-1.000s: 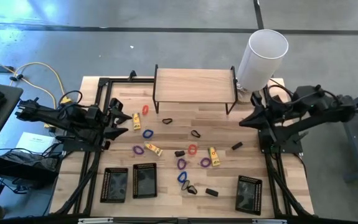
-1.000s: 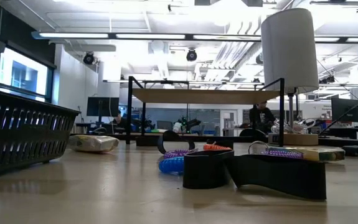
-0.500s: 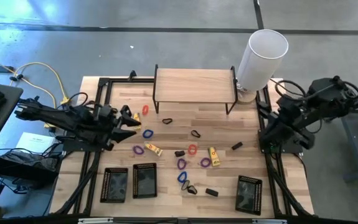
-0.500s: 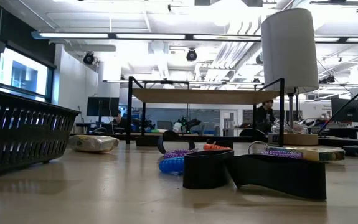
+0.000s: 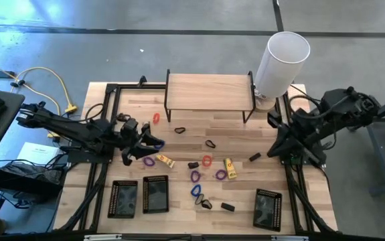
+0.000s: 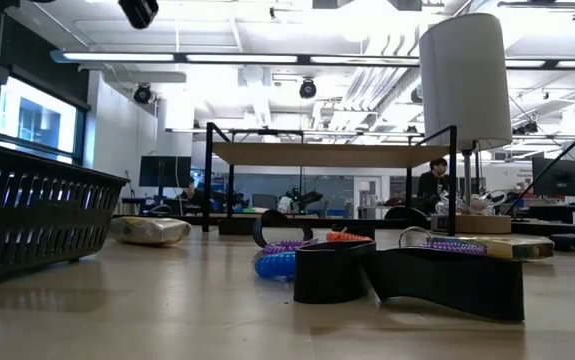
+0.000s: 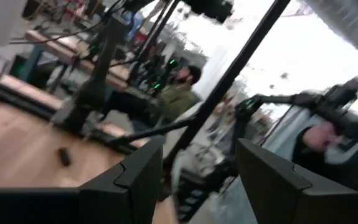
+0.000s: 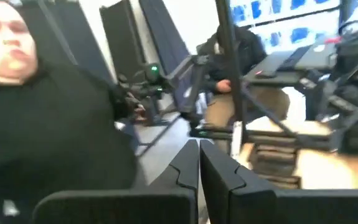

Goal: Pick & Place Office Desk Supplies
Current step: Put the black rubber band into the right black basket

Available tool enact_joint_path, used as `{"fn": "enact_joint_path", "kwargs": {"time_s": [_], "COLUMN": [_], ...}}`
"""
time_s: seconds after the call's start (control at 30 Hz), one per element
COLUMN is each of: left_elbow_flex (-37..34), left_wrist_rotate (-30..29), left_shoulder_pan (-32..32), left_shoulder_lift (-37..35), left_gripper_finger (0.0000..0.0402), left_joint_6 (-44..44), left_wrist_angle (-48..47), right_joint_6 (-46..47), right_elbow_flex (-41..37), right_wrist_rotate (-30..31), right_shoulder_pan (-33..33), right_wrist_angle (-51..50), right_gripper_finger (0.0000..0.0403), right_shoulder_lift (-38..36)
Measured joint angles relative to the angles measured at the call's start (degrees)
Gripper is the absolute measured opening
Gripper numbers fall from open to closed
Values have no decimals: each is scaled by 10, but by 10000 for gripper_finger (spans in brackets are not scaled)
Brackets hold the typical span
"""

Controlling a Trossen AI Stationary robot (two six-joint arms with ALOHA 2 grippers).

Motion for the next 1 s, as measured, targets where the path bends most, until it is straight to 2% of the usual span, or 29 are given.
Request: {"fn": "enact_joint_path", "kwargs": {"time_s": [0.07,0.17,0.33,0.43,0.53,0.67,0.77,0.9,1.0], "left_elbow_flex": [0,0,0,0,0,0,0,0,0], "left_wrist_rotate": [3,2,2,2,2,-4,-19,-40,-77], "left_shoulder_pan": [4,4,4,4,4,5,5,5,5], "left_shoulder_lift": [-7,-19,-25,-25,-25,-25,-25,-25,-25], "left_gripper_finger": [197,197,197,197,197,197,197,197,197], "left_joint_6": [-2,-2,16,38,41,41,42,42,42], "left_wrist_angle": [14,17,16,16,16,8,-1,-5,-8], "right_joint_6": [9,32,59,125,200,253,302,344,376], "right_elbow_flex": [33,106,230,250,233,163,114,57,16], "right_wrist_rotate": [36,90,198,258,287,286,256,187,157], "right_shoulder_pan": [0,6,28,30,29,17,-9,-40,-54], "right_wrist_angle": [-19,-113,-335,-471,-564,-575,-576,-578,-578], "right_gripper_finger": [3,3,3,3,3,3,13,50,93], "right_shoulder_lift": [21,59,141,182,204,213,218,209,202]}}
